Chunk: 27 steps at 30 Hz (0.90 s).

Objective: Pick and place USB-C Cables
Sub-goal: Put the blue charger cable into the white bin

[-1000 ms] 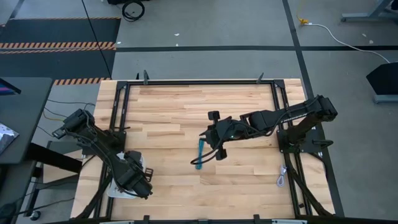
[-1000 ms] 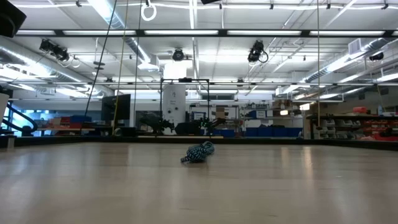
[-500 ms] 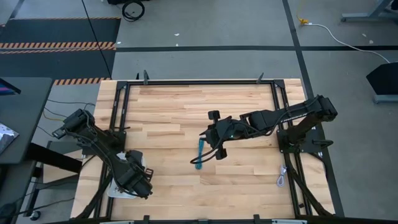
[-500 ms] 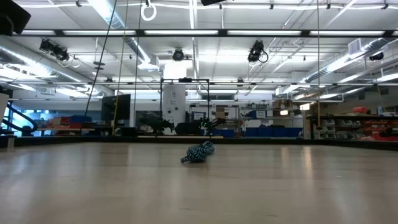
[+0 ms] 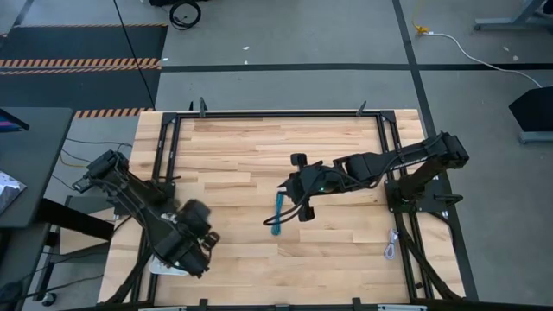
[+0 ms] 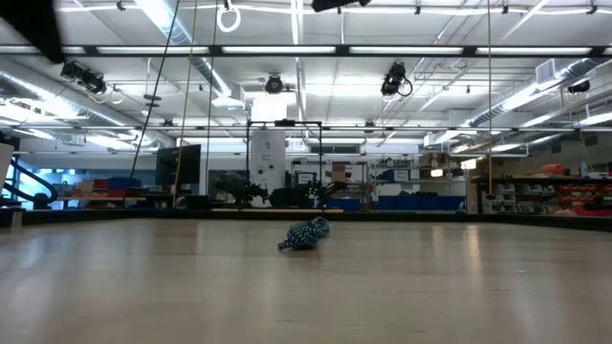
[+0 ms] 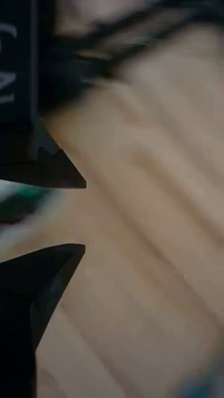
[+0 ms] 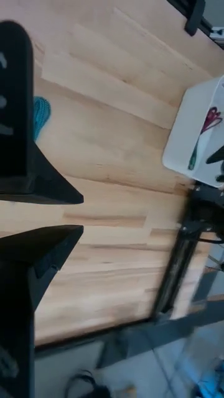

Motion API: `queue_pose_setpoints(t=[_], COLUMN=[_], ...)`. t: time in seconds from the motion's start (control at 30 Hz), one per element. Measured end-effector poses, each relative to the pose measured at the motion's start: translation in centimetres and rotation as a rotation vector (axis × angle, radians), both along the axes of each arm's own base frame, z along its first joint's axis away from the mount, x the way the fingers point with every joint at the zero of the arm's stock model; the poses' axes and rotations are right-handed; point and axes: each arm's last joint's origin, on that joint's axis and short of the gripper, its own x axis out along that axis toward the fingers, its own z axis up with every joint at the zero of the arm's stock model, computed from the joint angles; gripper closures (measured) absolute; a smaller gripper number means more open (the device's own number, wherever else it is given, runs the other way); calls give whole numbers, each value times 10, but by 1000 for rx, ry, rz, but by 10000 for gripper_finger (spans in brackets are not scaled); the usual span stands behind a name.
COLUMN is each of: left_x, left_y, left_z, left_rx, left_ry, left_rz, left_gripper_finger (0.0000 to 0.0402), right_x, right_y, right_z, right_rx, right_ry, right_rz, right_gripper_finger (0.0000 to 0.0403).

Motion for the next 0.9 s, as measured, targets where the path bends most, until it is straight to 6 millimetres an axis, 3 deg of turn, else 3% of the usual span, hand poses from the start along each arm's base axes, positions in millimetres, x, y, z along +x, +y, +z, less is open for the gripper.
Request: queue_pose_setpoints(t=[0.13,0.3,0.6,0.9], left_x=[11,25,72,104], left_y=[2,11,25,36], left_z=[18,28,28,30], left_rx=[241,399,470,376], left_ry=[-161,-125,-8,89], left_rz=[-186,-320,-580,-1020], left_gripper_finger=[239,239,239,239], right_x=[-7,-24,-52,-82], right_y=[-2,-6,-1,33], right_z=[-8,-22,-34,-37], right_rx=[65,140,382,522], right_ry=[95,293,562,804], right_rz=[-77,-218,-528,-686], right_gripper_finger=[331,331,331,331])
